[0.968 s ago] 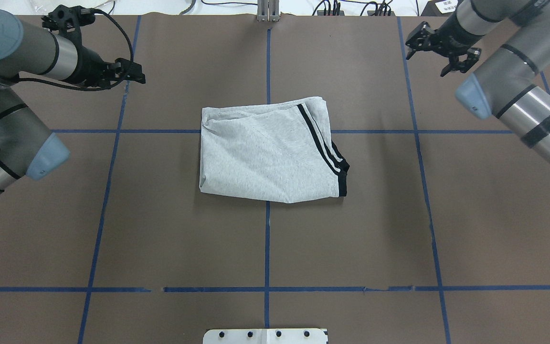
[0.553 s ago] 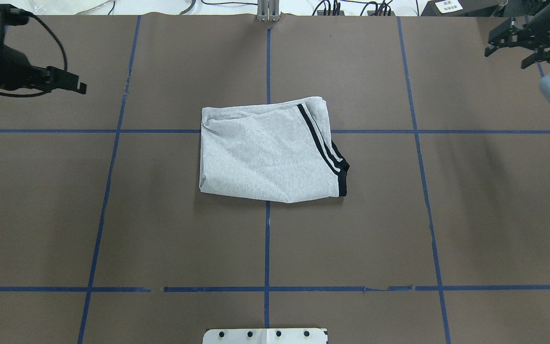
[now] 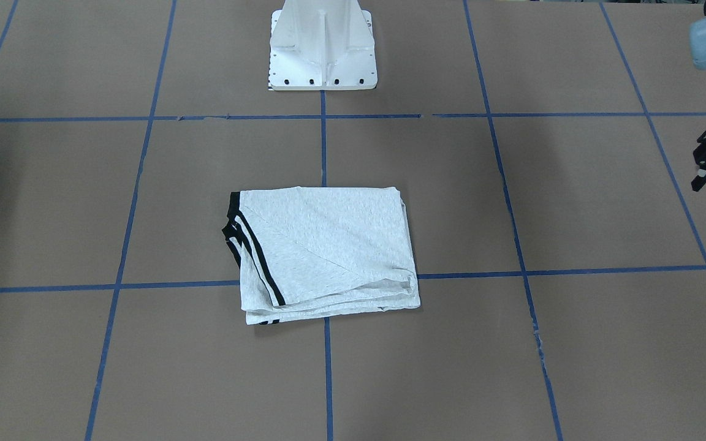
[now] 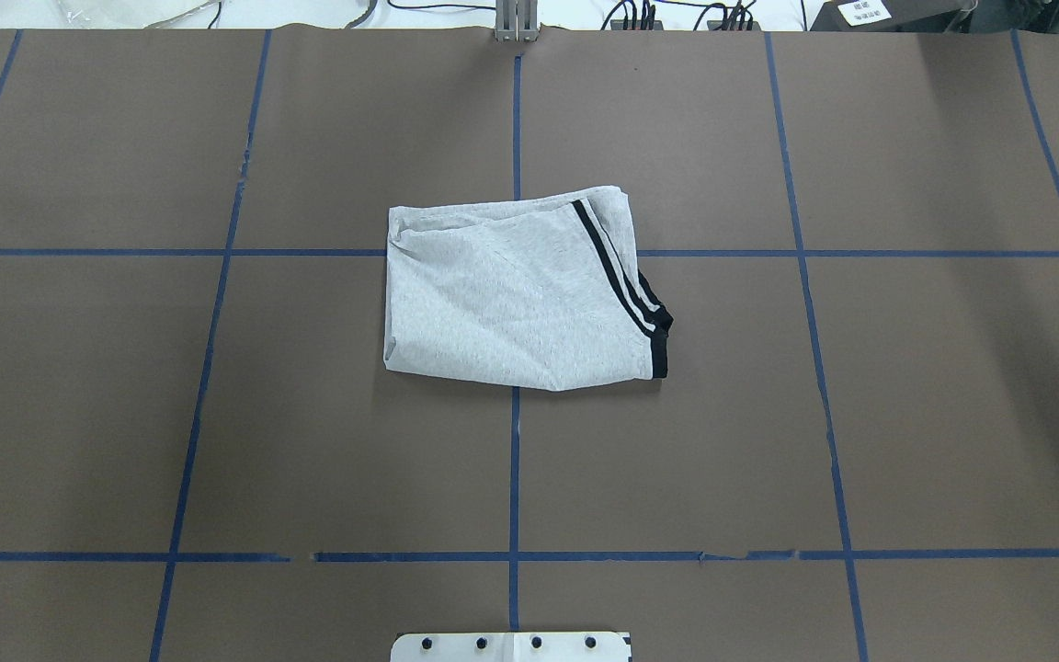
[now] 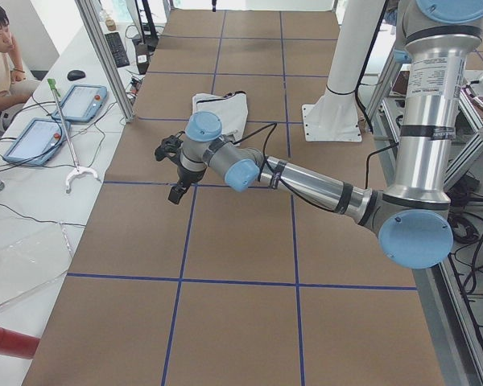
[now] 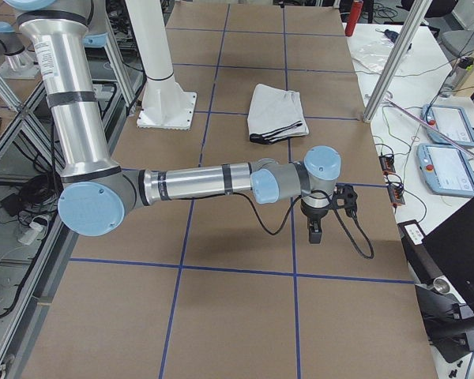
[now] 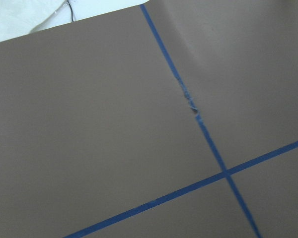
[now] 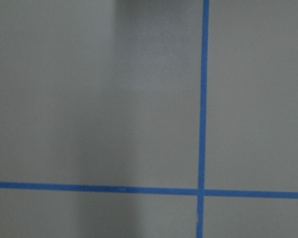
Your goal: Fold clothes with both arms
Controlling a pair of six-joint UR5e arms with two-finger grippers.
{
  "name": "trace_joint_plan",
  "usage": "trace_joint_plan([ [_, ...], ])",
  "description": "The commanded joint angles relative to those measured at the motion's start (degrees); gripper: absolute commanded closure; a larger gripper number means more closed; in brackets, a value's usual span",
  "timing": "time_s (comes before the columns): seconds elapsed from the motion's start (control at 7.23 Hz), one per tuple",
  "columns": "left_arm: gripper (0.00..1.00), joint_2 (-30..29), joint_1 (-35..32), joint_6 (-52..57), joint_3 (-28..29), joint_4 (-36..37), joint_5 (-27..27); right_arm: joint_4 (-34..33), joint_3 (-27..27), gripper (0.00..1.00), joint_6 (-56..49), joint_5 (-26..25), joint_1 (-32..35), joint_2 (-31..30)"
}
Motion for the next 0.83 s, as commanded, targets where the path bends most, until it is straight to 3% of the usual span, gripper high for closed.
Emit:
trace_joint_plan([
  [0.0,0.00,0.11,-4.43,4.91,4.73,5.93,-0.05,-13.19,4.56,0.00,-10.40,-0.92,2.66,-0.06],
  [0.28,0.00,0.19,-8.30,5.96,5.73,11.29,-0.40,-18.66,5.64,0.00,-10.41,-1.01,2.67,-0.50],
  [0.41,0.00,0.45,-8.84,11.71,6.16,12.10,-2.49,-19.99,5.47,0.00,-10.41,-0.66,2.84,-0.50],
  [0.69,0.00,3.07,-9.89,12.38,5.99,11.41,-5.67,-20.35,4.68,0.00,-10.32,-0.57,2.76,-0.85],
])
